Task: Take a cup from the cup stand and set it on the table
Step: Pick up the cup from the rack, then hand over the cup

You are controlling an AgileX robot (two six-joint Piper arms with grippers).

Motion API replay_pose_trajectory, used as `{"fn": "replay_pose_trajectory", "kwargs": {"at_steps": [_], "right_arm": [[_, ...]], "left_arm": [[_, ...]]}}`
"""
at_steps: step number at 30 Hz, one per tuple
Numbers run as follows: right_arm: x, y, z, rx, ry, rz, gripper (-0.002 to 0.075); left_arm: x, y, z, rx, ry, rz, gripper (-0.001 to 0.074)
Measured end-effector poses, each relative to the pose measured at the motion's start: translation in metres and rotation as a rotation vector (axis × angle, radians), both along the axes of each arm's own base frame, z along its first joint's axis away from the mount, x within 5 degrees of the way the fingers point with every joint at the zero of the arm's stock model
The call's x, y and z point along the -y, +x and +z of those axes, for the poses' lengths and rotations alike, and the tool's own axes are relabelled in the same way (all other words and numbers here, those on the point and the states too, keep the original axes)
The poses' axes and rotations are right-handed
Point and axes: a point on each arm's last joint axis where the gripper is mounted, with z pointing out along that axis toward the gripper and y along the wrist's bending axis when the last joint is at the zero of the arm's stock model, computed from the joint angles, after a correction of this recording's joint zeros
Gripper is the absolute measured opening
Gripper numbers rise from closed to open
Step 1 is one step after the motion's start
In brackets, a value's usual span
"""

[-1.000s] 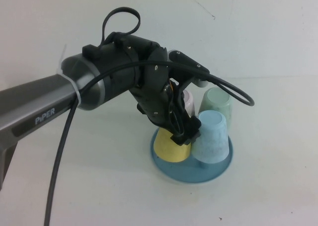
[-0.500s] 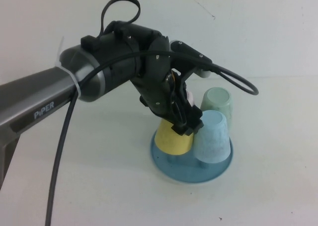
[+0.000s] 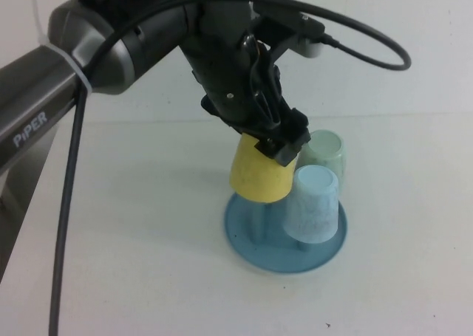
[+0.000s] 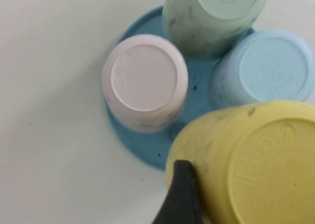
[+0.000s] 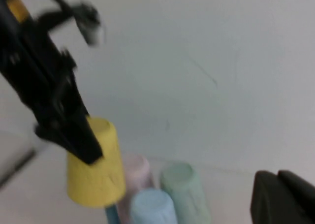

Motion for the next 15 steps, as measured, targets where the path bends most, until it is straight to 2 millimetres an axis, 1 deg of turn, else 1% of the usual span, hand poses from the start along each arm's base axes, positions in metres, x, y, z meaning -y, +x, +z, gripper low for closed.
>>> {"fn": "replay_pose_trajectory", "kwargs": {"at_steps": [3, 6, 10, 15], "right_arm": [[-0.004, -0.003, 0.023, 0.081, 0.192, 0.032, -0.0003], [-0.005, -0.006, 0.04, 0.172, 0.299, 0.07, -0.0003], [-0.011, -0.013, 0.053, 0.263, 0.271, 0.148, -0.0003], [-0.019, -0.019, 0.054, 0.281, 0.246, 0.258, 0.0008]], "left_arm": [[0.002, -0.002, 0.013, 0.006, -0.053, 0.009, 0.0546], [0.006, -0.004, 0.024, 0.001, -0.112, 0.0, 0.0546], [0.014, -0.011, 0.041, -0.031, -0.238, -0.026, 0.0546], [0.027, -0.024, 0.066, -0.111, -0.46, -0.081, 0.0546]]}}
